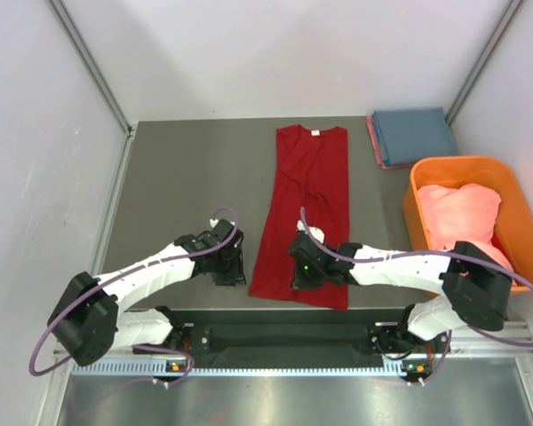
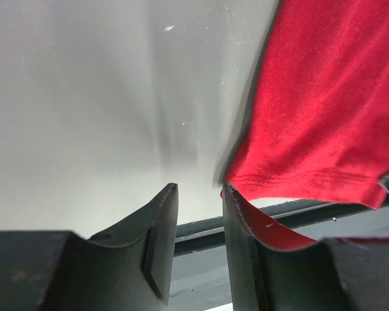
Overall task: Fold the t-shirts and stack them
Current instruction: Fold the tshirt
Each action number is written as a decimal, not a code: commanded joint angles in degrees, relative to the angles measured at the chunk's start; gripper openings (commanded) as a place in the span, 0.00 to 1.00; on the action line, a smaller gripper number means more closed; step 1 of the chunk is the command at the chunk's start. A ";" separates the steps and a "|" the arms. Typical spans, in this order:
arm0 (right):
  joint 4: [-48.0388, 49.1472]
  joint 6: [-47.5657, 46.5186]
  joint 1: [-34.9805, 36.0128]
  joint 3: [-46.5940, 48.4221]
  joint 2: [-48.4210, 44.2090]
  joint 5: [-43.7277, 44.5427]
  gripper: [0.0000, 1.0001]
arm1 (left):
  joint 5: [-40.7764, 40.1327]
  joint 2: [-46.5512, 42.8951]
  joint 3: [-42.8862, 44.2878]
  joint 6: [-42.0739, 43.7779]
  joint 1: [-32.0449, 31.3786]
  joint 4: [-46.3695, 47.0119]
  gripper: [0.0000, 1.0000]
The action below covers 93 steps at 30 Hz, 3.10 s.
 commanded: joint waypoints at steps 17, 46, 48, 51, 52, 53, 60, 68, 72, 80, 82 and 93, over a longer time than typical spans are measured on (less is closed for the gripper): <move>-6.23 0.43 1.02 -4.08 -9.59 6.16 0.00 | 1.23 2.25 3.06 0.81 -0.03 1.10 0.44; -7.12 -1.15 0.93 -5.84 -12.84 8.10 0.00 | 17.67 5.85 -8.62 -4.64 -0.47 21.58 0.01; -6.15 -0.98 0.85 -7.15 -12.76 7.40 0.00 | 17.23 4.27 -10.38 -7.00 -1.26 22.72 0.00; -4.21 -1.41 0.93 -8.39 -11.27 6.26 0.00 | 16.36 4.00 -12.23 -8.86 -1.96 22.90 0.00; -3.86 -1.42 0.93 -8.48 -10.92 6.17 0.02 | 16.26 4.09 -12.40 -8.95 -2.05 22.64 0.00; -3.86 -1.77 0.93 -8.13 -10.39 6.17 0.05 | 16.26 4.09 -12.32 -8.86 -2.14 22.37 0.00; -7.11 -6.59 -1.51 -2.68 -12.58 7.75 0.28 | 10.65 0.84 -4.60 -5.36 -2.22 10.44 0.34; -2.37 -24.67 -21.89 6.79 -9.70 -0.24 0.30 | 11.23 -1.71 4.55 -1.66 -2.31 10.30 0.33; 3.16 -32.52 -31.91 14.97 -0.67 -6.90 0.33 | 13.79 0.39 5.78 -1.65 -3.98 16.56 0.32; 4.23 -38.76 -38.26 37.63 22.89 -14.40 0.34 | 14.33 8.65 6.58 -3.41 -9.69 28.60 0.29; 3.09 -39.73 -38.79 41.25 26.34 -15.19 0.34 | 13.98 10.84 7.10 -3.59 -11.00 30.71 0.29; 0.01 -43.08 -39.59 52.96 39.71 -19.06 0.35 | 12.75 17.62 8.51 -2.45 -14.70 37.05 0.29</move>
